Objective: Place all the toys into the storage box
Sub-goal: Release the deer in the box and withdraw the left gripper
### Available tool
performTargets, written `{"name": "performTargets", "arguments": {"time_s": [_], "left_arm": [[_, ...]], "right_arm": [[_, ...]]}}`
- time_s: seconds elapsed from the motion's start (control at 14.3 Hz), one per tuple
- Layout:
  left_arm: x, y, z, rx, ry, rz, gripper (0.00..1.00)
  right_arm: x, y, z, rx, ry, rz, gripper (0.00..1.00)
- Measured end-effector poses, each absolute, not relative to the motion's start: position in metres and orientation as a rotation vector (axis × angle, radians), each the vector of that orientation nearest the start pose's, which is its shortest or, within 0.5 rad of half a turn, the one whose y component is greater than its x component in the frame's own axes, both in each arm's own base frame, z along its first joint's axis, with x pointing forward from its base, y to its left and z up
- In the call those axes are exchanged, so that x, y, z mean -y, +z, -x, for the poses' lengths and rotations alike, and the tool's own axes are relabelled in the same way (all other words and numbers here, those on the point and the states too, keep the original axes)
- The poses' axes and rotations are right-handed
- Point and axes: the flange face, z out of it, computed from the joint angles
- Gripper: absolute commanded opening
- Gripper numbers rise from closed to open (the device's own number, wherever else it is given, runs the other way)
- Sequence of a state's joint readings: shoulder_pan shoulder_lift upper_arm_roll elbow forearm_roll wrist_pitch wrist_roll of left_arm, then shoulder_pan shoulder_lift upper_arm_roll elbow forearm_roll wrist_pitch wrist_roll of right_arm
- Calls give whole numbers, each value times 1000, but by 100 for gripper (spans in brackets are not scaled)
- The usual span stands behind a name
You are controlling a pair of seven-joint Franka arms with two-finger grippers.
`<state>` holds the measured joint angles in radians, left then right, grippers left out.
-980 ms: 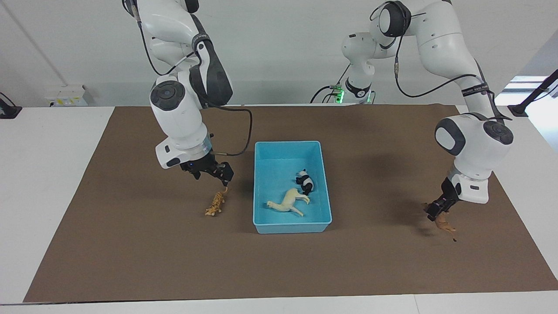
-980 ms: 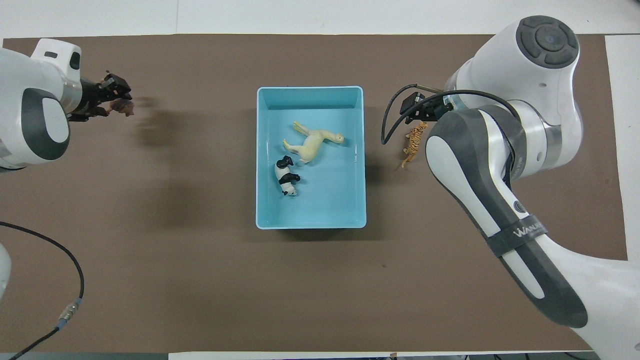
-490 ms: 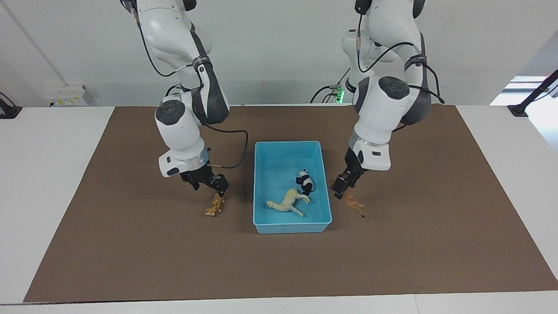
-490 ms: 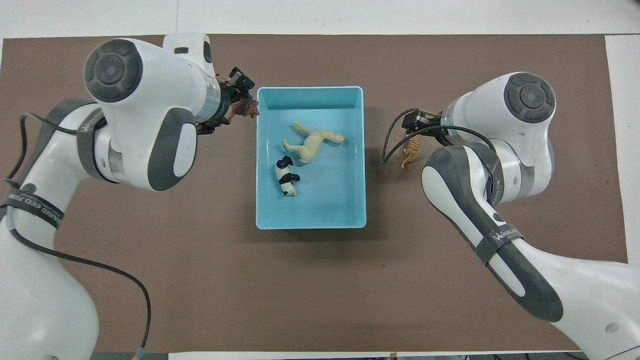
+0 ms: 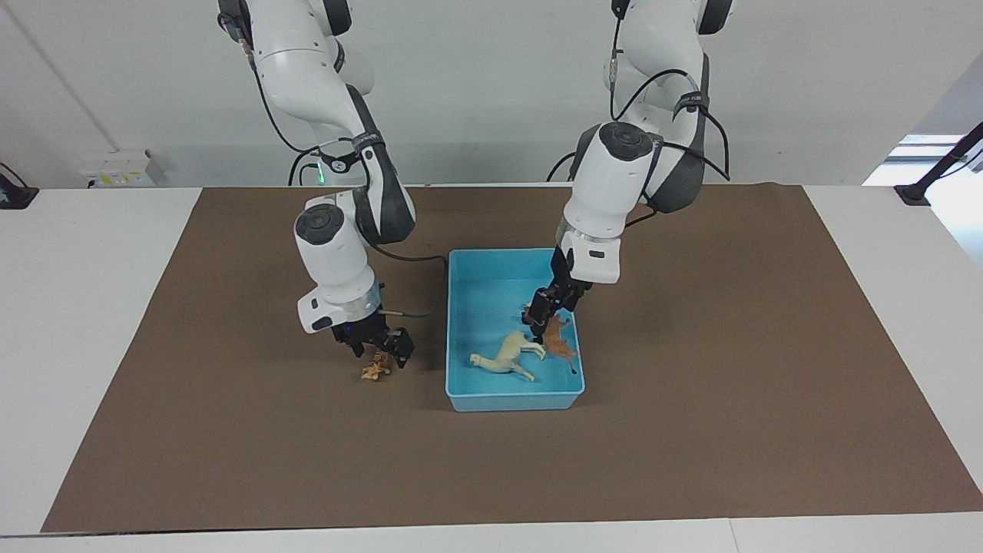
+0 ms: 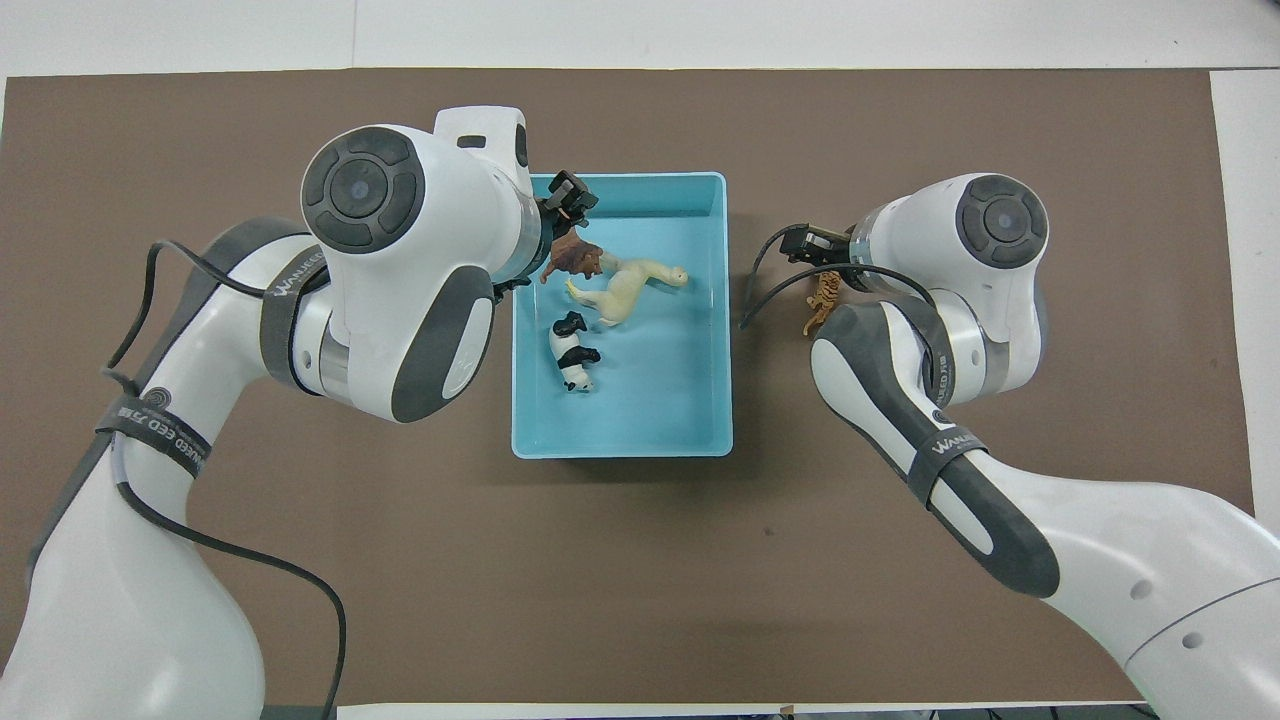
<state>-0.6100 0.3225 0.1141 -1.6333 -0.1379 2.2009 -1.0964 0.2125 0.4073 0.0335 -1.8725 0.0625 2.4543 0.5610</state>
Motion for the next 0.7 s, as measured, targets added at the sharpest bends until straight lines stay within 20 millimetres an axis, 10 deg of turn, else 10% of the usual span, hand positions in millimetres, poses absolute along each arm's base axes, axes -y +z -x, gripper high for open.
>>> {"name": "performTargets", "arguments": {"time_s": [0.07, 0.21, 0.28, 0.7], "left_arm": [[330, 460, -589, 1090, -190, 3186, 100], [318, 474, -588, 1081, -197, 3162, 100], [306, 485, -588, 1067, -215, 3140, 100], [78, 556, -606, 720, -165, 3115, 100]], "right_arm": [[-157, 309, -632, -546, -199, 2967, 86], [-157, 303, -630, -547, -185, 2972, 13], [-157, 303, -629, -546, -183, 2973, 0], [-189, 317, -627, -456, -170, 2981, 0]]}}
